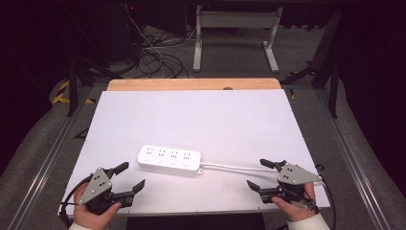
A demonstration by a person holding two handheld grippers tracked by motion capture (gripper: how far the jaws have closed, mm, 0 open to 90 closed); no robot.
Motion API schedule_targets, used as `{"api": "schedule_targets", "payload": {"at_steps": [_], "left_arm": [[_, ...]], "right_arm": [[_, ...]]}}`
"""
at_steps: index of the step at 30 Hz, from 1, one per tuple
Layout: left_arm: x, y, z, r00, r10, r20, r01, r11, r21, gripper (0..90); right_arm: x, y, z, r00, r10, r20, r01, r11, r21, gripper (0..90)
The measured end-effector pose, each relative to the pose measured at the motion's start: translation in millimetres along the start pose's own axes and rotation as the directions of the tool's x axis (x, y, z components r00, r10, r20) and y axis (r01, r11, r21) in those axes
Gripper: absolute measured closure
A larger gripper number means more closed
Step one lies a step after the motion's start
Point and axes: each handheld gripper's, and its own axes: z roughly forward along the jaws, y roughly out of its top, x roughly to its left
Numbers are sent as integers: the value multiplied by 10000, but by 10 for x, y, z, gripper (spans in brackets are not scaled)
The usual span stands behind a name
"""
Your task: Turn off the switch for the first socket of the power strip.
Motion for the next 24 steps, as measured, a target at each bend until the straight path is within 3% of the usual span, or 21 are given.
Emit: {"api": "schedule_targets", "payload": {"at_steps": [10,24], "left_arm": [[-13,26,-14,9994,333,72,-333,9994,0,255],[-25,137,-19,9991,11,423,-17,9999,137,301]], "right_arm": [[10,1,14,9999,-96,-69,97,9999,76,193],[10,-3,21,9999,-76,-107,77,9999,77,201]]}}
